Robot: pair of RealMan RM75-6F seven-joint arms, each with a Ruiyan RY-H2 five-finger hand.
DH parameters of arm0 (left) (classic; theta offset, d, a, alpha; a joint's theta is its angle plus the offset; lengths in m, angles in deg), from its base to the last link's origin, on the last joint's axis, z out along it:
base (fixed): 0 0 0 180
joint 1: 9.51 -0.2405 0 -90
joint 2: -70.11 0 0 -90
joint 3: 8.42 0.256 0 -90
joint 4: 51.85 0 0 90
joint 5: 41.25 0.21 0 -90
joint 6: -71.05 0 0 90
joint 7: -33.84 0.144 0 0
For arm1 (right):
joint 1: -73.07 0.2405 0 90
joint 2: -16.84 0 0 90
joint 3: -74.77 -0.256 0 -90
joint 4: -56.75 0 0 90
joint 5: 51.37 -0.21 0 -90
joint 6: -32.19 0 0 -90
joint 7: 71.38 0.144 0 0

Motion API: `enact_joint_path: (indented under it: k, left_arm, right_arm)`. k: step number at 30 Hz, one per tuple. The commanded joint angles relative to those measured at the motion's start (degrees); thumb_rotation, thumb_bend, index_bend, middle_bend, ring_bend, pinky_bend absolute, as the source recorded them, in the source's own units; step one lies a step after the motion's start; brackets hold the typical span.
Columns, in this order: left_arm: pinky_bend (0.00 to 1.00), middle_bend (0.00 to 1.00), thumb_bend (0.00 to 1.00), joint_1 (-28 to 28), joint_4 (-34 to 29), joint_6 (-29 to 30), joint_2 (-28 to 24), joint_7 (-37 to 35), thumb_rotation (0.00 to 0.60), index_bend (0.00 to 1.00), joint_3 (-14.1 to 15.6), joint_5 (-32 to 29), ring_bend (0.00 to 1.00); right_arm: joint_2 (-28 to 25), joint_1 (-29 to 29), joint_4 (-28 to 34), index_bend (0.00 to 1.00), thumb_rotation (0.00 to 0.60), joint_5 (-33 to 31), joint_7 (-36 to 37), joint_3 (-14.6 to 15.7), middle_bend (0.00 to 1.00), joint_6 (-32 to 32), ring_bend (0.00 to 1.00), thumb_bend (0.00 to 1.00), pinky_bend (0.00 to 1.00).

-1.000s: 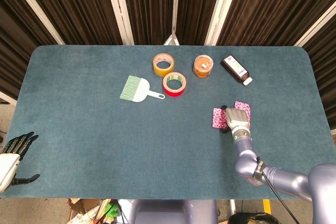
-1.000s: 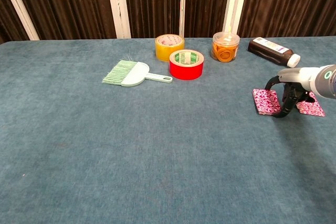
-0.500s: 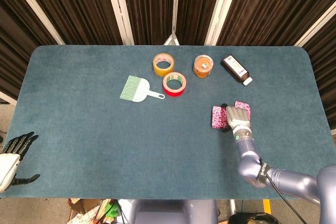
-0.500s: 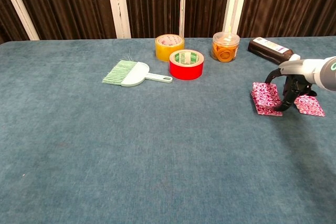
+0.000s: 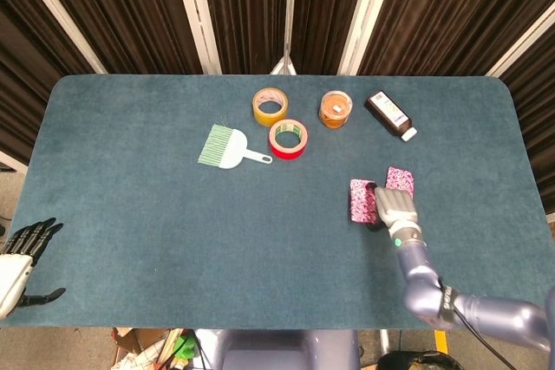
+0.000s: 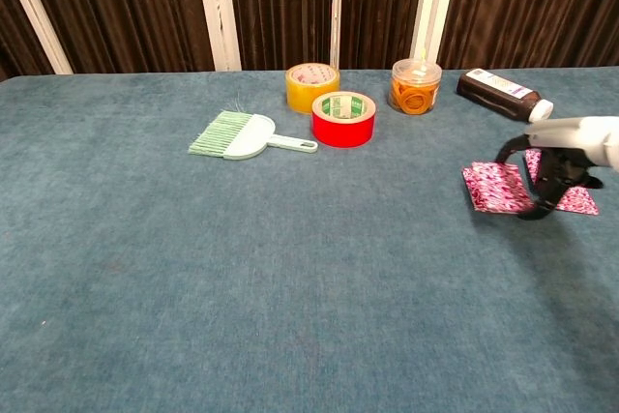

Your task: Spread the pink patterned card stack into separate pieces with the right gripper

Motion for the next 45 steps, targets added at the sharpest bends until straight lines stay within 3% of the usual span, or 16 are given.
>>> enact_joint_path:
  k: [1, 9, 16, 17, 22, 24, 37, 42, 45]
  left_arm:
    - [0.00, 0.00, 0.04, -0.1, 0.0, 0.2, 0.0, 0.0, 0.600, 0.00, 0.1, 0.2, 0.00]
    - [0.00, 0.00, 0.04, -0.2, -0.7, 0.4, 0.1, 0.6, 0.600, 0.00, 0.2, 0.5, 0.00]
    - [0.00, 0.00, 0.04, -0.3, -0.9, 0.3, 0.3, 1.6, 0.600, 0.00, 0.0, 0.0, 0.00]
    - [0.00, 0.00, 0.04, -0.3, -1.0, 0.3, 0.3, 1.6, 0.600, 0.00, 0.0, -0.2, 0.00]
    - [0.00, 0.00, 0.04, -0.2, -1.0, 0.0, 0.2, 1.6, 0.600, 0.00, -0.2, -0.7, 0.00]
    - [0.00, 0.00, 0.04, -0.2, -1.0, 0.0, 0.2, 1.6, 0.600, 0.00, -0.2, -0.7, 0.00]
    - [0.00, 0.00, 0.04, -0.4, -0.8, 0.7, 0.2, 1.4, 0.600, 0.00, -0.2, -0.3, 0.00]
    - [0.00, 0.00, 0.04, -0.7, -0.5, 1.6, 0.4, 0.9, 0.600, 0.00, -0.6, -0.4, 0.00]
    - [0.00, 0.00, 0.04, -0.9, -0.2, 2.3, 0.6, 0.5, 0.600, 0.00, -0.8, -0.3, 0.00]
  right_arm:
    - [-1.7, -2.1, 1.8, 0.50, 0.600, 2.4, 1.5, 1.7, 0.89, -1.1, 0.89, 0.31, 0.83]
    - [-3.1, -6.0, 3.8, 0.50, 0.600, 7.2, 4.5, 4.3, 0.89, -2.2, 0.89, 0.32, 0.83]
    - [-2.3, -7.7, 3.8, 0.47, 0.600, 9.9, 6.1, 4.7, 0.89, -2.8, 0.89, 0.32, 0.83]
    - [-2.1, -7.8, 3.7, 0.45, 0.600, 10.3, 6.2, 4.6, 0.89, -2.9, 0.89, 0.31, 0.83]
    - [-2.2, -8.0, 4.4, 0.06, 0.600, 11.1, 5.3, 4.8, 0.89, -3.2, 0.89, 0.31, 0.83]
    - [-2.3, -8.0, 4.6, 0.01, 0.600, 10.9, 4.8, 4.9, 0.89, -3.3, 0.89, 0.31, 0.83]
    - [-3.6, -9.7, 6.5, 0.00, 0.600, 12.4, 4.1, 5.5, 0.89, -5.7, 0.89, 0.31, 0.83]
    - [-7.6, -12.6, 10.4, 0.00, 0.600, 19.1, 6.7, 5.7, 0.85, -10.3, 0.85, 0.31, 0.77]
    - [-10.7, -15.7, 12.4, 0.00, 0.600, 26.5, 10.0, 6.6, 0.73, -14.1, 0.73, 0.31, 0.68]
